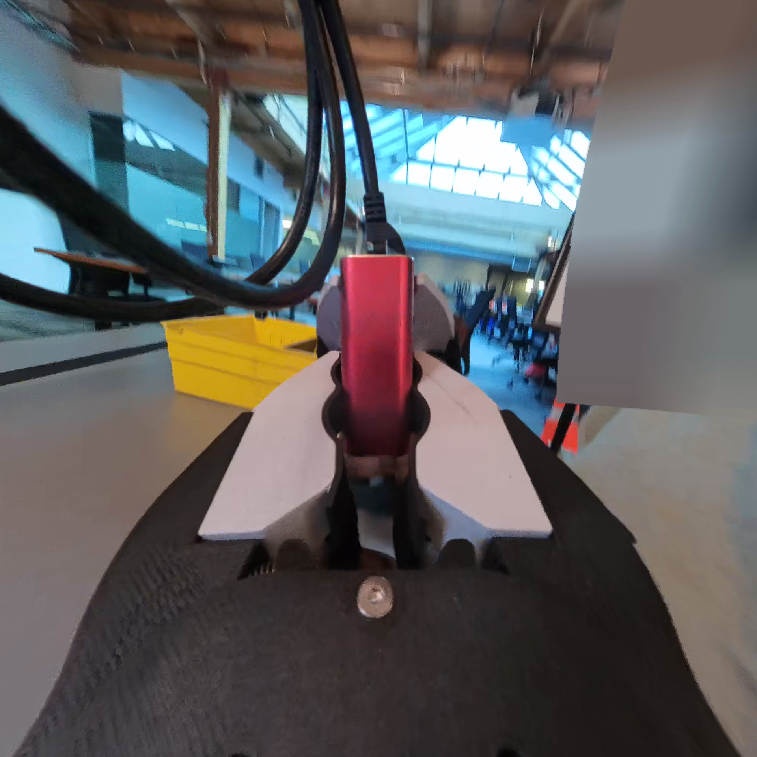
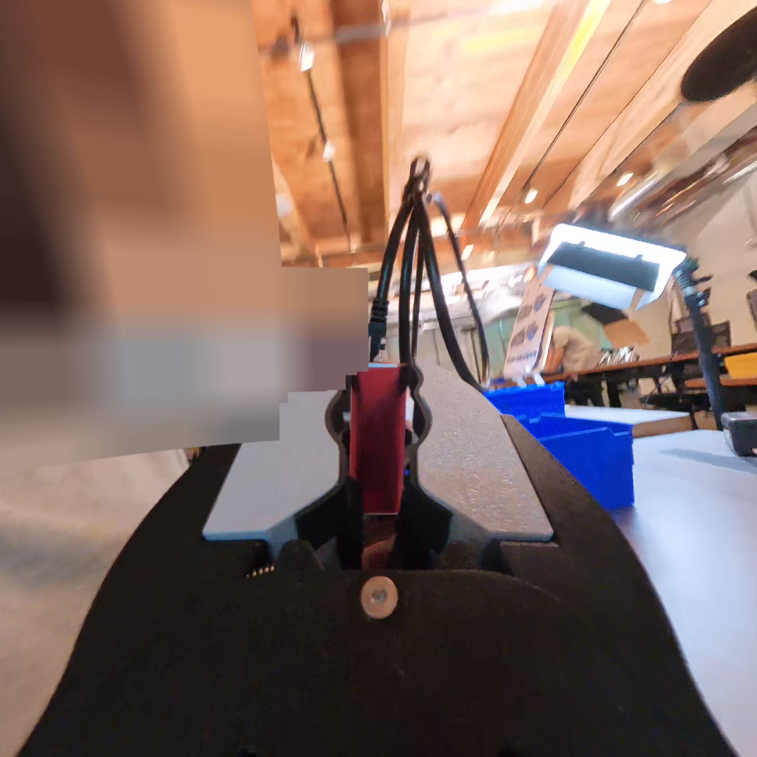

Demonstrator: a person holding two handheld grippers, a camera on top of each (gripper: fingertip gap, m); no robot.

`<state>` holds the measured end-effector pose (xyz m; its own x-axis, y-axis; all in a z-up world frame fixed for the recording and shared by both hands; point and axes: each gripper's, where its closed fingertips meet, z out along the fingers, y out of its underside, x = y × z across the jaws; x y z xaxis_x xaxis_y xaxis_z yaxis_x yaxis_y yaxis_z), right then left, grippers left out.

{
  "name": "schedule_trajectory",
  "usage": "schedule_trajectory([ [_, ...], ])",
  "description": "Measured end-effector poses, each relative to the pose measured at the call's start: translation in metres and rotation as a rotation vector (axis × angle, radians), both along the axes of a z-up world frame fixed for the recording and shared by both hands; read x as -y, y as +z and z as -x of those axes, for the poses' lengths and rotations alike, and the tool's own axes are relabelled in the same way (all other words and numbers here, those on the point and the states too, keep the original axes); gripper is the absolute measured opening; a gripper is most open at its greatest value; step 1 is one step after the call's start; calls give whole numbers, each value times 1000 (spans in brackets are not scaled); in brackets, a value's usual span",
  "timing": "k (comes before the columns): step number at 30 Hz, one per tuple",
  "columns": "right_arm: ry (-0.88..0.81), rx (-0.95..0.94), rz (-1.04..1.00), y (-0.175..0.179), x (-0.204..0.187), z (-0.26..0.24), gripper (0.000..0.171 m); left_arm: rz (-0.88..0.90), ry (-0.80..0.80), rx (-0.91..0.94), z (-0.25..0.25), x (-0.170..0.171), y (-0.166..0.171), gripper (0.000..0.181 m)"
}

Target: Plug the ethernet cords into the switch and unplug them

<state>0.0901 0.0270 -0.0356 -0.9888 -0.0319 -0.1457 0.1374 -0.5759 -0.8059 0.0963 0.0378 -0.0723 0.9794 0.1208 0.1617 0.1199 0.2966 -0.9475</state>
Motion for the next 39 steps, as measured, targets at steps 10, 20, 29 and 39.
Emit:
schedule_trajectory([
  [10, 134, -31, -475, -49, 22, -15, 25, 380, -79, -6, -10, 16, -33, 28],
  [20, 135, 125, -122, -19, 14, 0, 25, 85, -93, 59, -4, 4, -10, 29],
  [29, 94, 132, -329, -28, 15, -2, 25, 82, -117, 130, -4, 0, -13, 34],
  [39, 76, 98, -468, -23, -5, -10, 39, 22, -144, 181, -1, 15, -4, 28],
])
